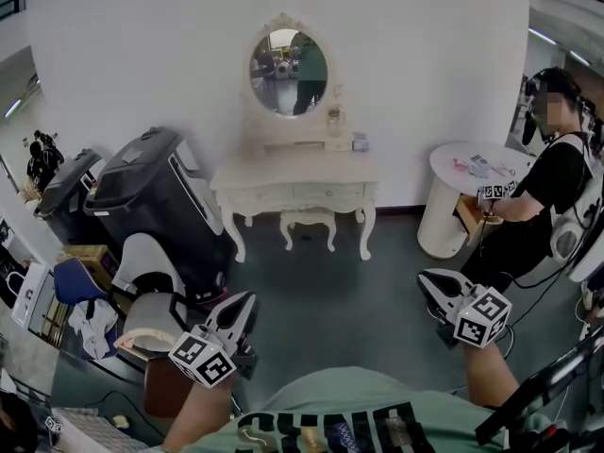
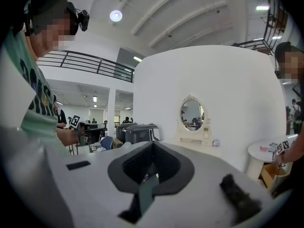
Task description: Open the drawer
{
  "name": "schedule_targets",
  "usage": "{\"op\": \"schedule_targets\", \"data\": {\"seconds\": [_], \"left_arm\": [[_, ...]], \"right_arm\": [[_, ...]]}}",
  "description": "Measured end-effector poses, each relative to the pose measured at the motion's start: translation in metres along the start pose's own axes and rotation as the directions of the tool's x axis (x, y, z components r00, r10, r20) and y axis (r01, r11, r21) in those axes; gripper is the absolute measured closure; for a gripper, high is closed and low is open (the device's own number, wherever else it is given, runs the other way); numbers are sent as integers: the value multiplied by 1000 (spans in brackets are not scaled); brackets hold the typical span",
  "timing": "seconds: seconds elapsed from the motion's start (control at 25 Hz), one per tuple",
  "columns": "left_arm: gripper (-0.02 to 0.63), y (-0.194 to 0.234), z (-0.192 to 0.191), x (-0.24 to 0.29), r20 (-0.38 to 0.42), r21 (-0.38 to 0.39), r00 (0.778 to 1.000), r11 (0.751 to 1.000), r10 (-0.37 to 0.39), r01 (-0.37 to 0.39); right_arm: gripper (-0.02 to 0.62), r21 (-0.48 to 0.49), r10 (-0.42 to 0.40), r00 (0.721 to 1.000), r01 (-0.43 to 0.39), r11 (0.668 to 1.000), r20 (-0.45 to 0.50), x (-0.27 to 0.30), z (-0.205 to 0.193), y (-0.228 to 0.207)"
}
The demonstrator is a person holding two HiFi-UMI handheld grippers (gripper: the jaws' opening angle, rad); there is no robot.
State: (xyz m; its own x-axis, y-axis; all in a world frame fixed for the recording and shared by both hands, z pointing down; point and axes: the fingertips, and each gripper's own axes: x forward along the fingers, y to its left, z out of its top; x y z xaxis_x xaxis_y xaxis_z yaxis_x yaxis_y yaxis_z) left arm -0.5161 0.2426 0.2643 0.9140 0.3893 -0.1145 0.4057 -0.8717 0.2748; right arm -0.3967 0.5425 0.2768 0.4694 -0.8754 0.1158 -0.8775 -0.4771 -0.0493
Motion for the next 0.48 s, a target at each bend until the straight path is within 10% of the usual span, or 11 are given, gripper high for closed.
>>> {"op": "schedule_targets", "data": {"seconds": [0.48], "left_arm": [[598,5,-18,32,-42,-5,998,999,-40,40]], "right_arm": [[584,43,-27,1000,27,999,-14,1,-23,-25]]}}
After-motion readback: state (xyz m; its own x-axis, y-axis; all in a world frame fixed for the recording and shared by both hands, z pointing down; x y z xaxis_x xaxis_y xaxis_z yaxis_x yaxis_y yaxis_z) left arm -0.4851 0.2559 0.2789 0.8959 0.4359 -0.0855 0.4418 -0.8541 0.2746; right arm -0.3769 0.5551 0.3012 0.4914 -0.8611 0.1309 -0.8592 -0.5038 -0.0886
